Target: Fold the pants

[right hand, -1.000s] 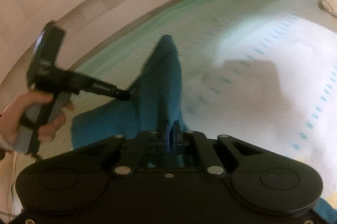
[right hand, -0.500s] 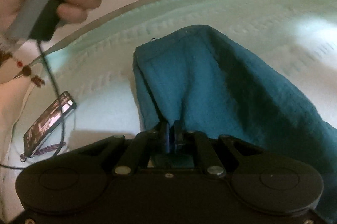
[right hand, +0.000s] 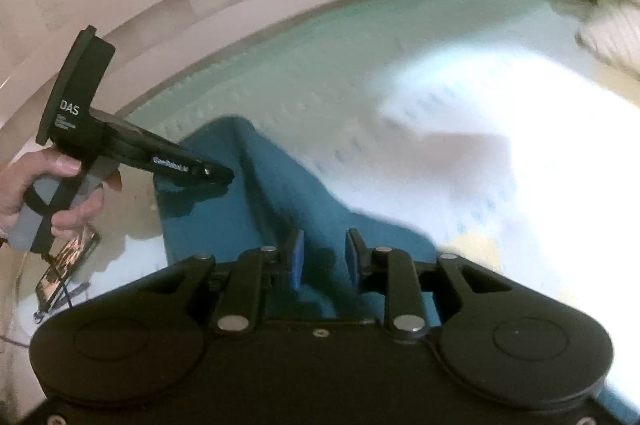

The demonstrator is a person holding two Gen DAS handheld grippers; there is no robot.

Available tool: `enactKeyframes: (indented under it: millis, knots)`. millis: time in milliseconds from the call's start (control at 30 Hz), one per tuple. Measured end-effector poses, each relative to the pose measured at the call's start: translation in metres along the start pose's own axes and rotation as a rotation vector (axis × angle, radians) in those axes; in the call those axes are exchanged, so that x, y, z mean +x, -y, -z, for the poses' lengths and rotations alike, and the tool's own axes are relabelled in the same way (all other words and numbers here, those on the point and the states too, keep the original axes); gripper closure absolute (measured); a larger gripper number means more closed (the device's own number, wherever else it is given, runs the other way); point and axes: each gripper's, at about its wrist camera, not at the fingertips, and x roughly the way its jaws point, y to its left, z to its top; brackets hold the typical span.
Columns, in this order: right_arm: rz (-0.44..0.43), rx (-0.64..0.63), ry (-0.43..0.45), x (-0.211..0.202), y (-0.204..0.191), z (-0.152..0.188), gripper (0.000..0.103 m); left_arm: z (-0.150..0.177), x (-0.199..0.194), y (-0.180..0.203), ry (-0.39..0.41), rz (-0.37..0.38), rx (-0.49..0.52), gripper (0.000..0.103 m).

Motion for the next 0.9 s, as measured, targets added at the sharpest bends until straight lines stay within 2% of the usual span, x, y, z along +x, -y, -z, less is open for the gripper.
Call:
enactKeyframes:
  millis: [100,233,333,467,567,733,900]
  knots:
    - [-0.032,-0.019,-0.052,0.010,-0.012,0.019,0.068,0.009,0.004,0.000,-0.035,-0.028,0.025,0.084]
    - [-0.056,-0.119,-0.087,0.027,-0.050,0.043,0.068,0.015,0.008,-0.008,-0.056,-0.055,-0.017,0.084]
    - [-0.009,-0.238,-0.102,0.044,-0.074,0.054,0.068,0.015,0.015,-0.013,-0.065,-0.069,-0.014,0.084]
    - [0.023,-0.288,-0.092,0.057,-0.088,0.057,0.068,0.011,0.028,-0.024,-0.055,-0.130,-0.002,0.084]
    - [0.031,-0.310,-0.079,0.060,-0.096,0.057,0.068,0.003,0.034,-0.040,-0.046,-0.109,-0.022,0.084]
    - [0.023,-0.380,-0.055,0.065,-0.109,0.063,0.068,-0.008,0.037,-0.053,-0.080,-0.044,-0.049,0.085]
    - [0.093,-0.498,-0.015,0.084,-0.131,0.065,0.067,-0.011,0.040,-0.065,-0.094,0.006,-0.083,0.086]
